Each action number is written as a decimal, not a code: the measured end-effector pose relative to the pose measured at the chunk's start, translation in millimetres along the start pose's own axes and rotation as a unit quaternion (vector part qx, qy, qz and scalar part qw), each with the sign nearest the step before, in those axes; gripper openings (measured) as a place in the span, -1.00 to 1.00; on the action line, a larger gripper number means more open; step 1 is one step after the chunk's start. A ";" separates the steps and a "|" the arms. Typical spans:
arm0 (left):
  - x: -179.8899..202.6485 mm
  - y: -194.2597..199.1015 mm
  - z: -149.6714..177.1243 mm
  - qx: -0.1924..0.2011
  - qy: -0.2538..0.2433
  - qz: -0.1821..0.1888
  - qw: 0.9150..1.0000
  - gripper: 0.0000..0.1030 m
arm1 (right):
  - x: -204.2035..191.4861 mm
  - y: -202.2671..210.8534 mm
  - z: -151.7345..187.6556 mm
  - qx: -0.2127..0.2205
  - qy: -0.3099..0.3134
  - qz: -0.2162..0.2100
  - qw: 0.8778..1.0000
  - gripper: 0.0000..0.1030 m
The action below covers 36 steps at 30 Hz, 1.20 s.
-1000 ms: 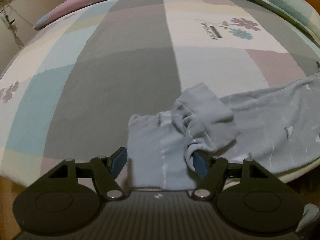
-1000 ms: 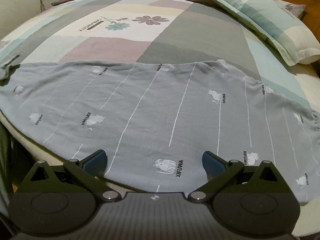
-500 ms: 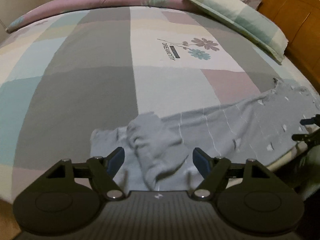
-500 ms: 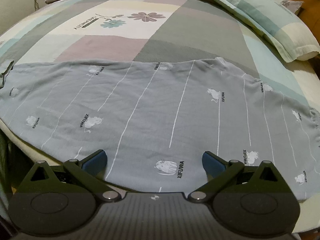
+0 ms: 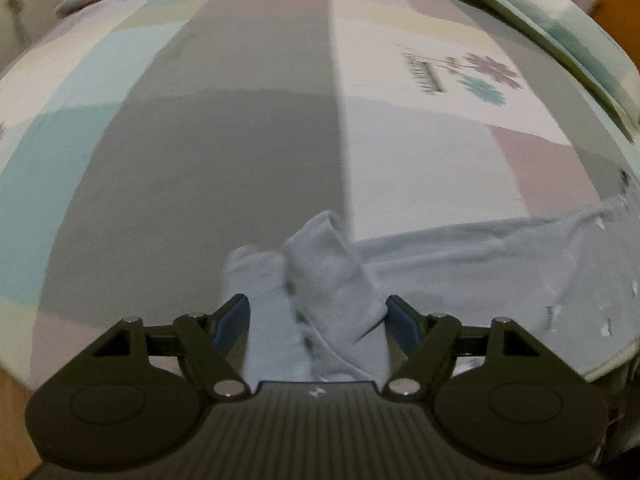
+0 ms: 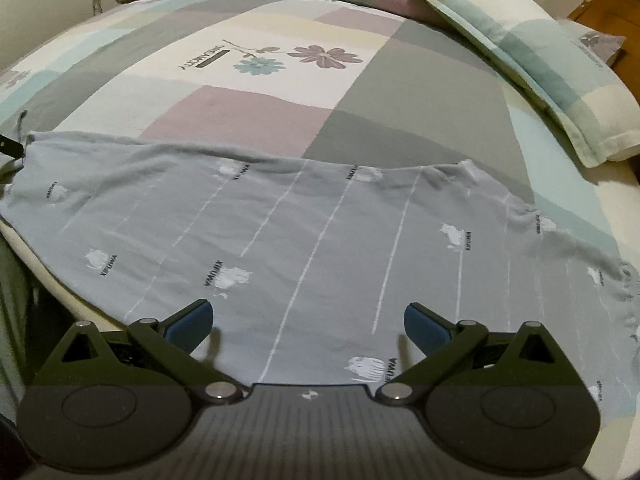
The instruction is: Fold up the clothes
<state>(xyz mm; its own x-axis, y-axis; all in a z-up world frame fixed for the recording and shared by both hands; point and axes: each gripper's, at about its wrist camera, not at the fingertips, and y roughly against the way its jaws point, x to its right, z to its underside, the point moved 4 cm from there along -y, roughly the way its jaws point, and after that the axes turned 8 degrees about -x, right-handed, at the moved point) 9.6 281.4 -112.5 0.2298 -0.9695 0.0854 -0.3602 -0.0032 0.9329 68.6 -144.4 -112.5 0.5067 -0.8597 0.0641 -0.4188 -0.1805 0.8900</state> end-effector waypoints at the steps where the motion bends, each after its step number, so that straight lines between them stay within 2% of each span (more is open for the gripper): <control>1: -4.7 2.5 1.3 0.002 0.010 0.009 1.000 0.43 | -1.3 -1.0 -0.5 -0.001 0.000 -0.002 1.000 1.00; 4: -6.7 13.2 3.5 0.027 0.023 0.090 0.995 0.43 | -5.4 -4.0 -2.0 -0.004 0.001 -0.006 1.000 1.00; 6: -5.6 17.9 2.4 0.038 0.024 0.120 0.992 0.43 | -8.4 -5.5 -2.9 -0.006 0.003 -0.009 1.000 1.00; 11: -5.1 12.6 -1.7 0.030 0.028 0.119 0.992 0.43 | -13.9 -6.3 -2.9 -0.006 0.007 -0.010 1.000 1.00; 14: -3.2 -0.8 -4.2 0.010 0.023 0.090 0.996 0.42 | -14.0 -7.0 -3.0 -0.006 0.003 -0.009 1.000 1.00; 15: -5.5 -3.8 -5.2 0.007 0.022 0.078 0.997 0.35 | -14.1 -6.4 -3.0 -0.006 0.002 -0.008 1.000 1.00; 20: -25.8 7.1 -2.8 0.017 0.045 0.069 0.996 0.33 | -8.6 -2.9 -2.0 -0.006 -0.008 -0.011 1.000 1.00; 24: -38.7 16.8 -1.2 0.035 0.082 0.135 0.987 0.30 | -7.1 -6.5 -3.4 -0.010 -0.022 -0.023 0.999 1.00; 26: -35.9 15.9 -2.8 0.036 0.079 0.143 0.986 0.30 | -11.3 -9.1 -4.1 -0.014 -0.015 -0.024 1.000 1.00; 27: -33.1 13.0 -4.2 0.032 0.072 0.132 0.988 0.22 | -14.0 -10.2 -4.7 -0.015 -0.010 -0.023 1.000 1.00; 28: -31.1 9.6 -5.9 0.028 0.066 0.122 0.990 -0.05 | -15.8 -10.7 -5.0 -0.016 -0.007 -0.023 1.000 1.00; 31: -27.4 0.0 -11.3 0.020 0.054 0.099 0.993 -0.53 | -20.1 -10.7 -5.2 -0.016 0.001 -0.024 1.000 1.00; 33: -26.5 2.6 -13.7 0.028 0.046 0.093 0.994 -0.77 | -20.3 -9.9 -5.0 -0.017 0.002 -0.023 1.000 1.00; 36: -21.8 20.8 -15.1 0.057 0.024 0.113 0.992 -0.80 | -17.0 -9.4 -5.4 -0.016 -0.005 -0.019 1.000 1.00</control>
<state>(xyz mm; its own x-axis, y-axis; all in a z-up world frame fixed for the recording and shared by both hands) 10.7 306.2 -89.6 0.1737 -0.9355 0.3078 -0.5063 0.1833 0.8427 68.0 -125.5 -119.5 0.5148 -0.8569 0.0257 -0.3742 -0.1976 0.9061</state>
